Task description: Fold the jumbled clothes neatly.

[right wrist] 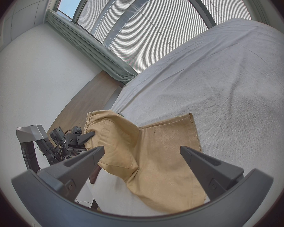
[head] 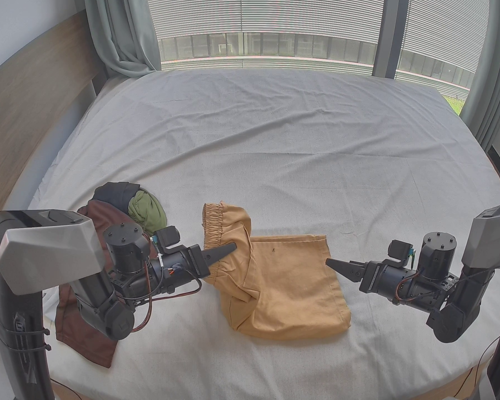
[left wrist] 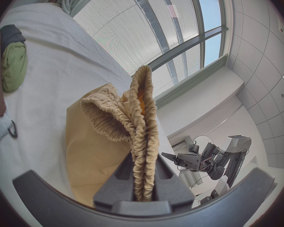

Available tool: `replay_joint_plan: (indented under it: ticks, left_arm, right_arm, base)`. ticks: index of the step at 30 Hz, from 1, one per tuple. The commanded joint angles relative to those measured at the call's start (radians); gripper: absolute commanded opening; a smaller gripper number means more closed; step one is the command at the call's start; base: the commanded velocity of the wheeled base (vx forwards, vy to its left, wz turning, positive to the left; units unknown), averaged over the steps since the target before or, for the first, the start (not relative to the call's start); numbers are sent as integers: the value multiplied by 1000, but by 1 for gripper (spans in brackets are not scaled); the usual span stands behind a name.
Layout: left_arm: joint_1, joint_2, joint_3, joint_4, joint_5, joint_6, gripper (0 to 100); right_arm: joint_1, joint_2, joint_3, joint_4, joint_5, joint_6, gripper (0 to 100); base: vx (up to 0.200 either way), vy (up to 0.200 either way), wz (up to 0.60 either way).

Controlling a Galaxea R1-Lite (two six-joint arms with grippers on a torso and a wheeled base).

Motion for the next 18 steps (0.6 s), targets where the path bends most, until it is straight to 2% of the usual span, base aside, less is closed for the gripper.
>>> replay_joint_plan:
  ticks: [1,18]
  left_arm:
    - [-38,36,-40,2,1,-20,0]
    - [-130,158,-132,21,38,-31,0]
  right_arm:
    - [-11,0,-3,-1,1,0,100]
    - [-32,3,-27,1,-1,3,100]
  base:
    - [0,0,0]
    - [0,0,0]
